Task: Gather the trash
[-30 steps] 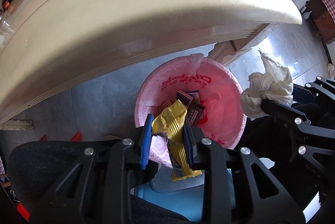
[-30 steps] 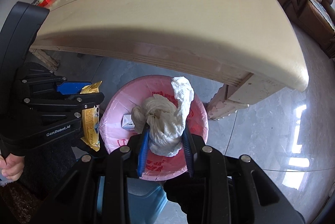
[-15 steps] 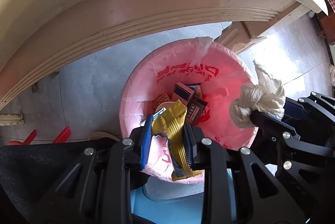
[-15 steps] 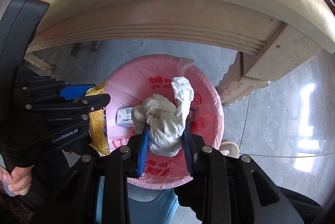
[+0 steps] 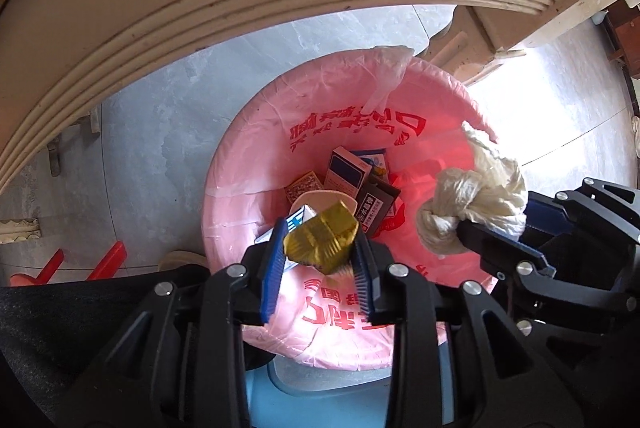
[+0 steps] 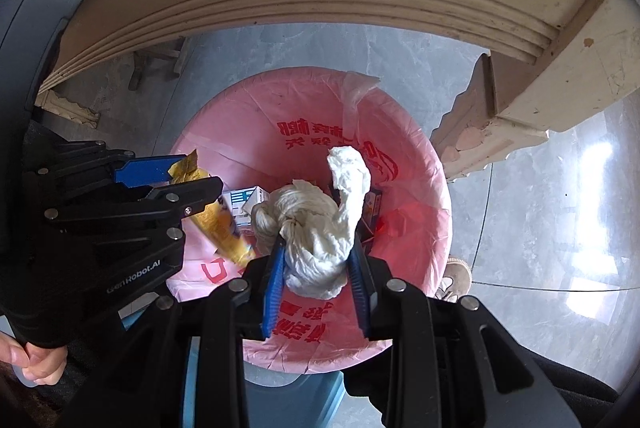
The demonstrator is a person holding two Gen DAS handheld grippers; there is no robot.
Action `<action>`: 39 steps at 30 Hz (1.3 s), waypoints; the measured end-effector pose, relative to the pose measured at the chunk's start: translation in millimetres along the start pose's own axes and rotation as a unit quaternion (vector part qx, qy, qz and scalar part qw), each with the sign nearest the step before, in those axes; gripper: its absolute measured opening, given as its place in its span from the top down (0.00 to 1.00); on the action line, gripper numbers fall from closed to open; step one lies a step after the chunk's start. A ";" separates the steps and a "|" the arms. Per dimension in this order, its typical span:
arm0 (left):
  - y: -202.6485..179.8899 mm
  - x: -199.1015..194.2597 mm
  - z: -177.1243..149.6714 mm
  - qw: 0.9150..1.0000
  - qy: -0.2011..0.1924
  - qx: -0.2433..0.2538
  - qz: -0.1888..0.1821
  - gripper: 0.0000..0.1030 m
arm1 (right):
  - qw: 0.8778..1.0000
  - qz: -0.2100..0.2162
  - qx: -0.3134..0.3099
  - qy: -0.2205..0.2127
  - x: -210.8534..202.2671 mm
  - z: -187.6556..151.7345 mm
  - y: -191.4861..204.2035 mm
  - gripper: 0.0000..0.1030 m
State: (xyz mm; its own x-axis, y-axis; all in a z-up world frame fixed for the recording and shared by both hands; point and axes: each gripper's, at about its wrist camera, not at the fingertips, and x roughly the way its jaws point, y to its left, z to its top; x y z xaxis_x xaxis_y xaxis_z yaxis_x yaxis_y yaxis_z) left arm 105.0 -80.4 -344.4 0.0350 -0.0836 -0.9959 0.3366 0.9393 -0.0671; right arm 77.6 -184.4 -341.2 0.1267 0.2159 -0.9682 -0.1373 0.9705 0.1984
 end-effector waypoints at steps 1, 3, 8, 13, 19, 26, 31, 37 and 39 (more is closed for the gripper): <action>0.8 0.2 0.3 1.000 0.001 -0.001 0.001 0.68 | 1.000 0.001 0.000 0.002 1.5 0.2 0.0 0.71; 2.7 -0.5 0.7 1.000 0.000 -0.003 0.000 0.65 | 1.000 0.003 0.001 0.005 4.0 0.9 0.5 0.71; 4.5 -2.2 0.6 1.000 -0.007 -0.006 0.009 0.54 | 1.000 0.006 -0.001 0.009 7.0 2.5 0.6 0.71; 5.5 -3.2 -1.5 1.000 -0.007 -0.006 0.013 0.40 | 1.000 0.003 -0.008 0.016 14.2 2.8 1.3 0.59; 9.2 -5.5 -3.6 0.999 -0.012 -0.014 0.030 0.30 | 1.000 -0.017 -0.020 0.010 14.1 3.6 6.7 0.37; 11.5 -6.7 -7.6 0.999 -0.013 -0.027 0.042 0.29 | 0.999 -0.019 -0.025 0.014 13.8 3.4 10.0 0.36; 16.7 -12.2 -10.1 0.998 -0.015 -0.043 0.037 0.29 | 0.999 -0.030 -0.025 0.005 6.9 4.1 12.1 0.23; 17.6 -31.3 -16.7 0.997 -0.041 -0.056 0.035 0.28 | 0.999 -0.040 -0.012 -0.019 -13.2 0.6 13.0 0.16; 15.7 -40.0 -21.5 0.997 -0.052 -0.057 0.031 0.28 | 0.998 -0.049 -0.006 -0.027 -21.3 -2.4 14.5 0.13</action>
State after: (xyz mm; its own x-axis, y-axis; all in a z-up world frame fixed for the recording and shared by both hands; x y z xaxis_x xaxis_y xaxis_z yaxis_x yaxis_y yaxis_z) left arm 88.7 -55.1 -306.9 0.1508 -0.0533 -0.9871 0.2221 0.9749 -0.0187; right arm 70.6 -175.2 -318.1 0.1925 0.1254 -0.9733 -0.1340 0.9859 0.1005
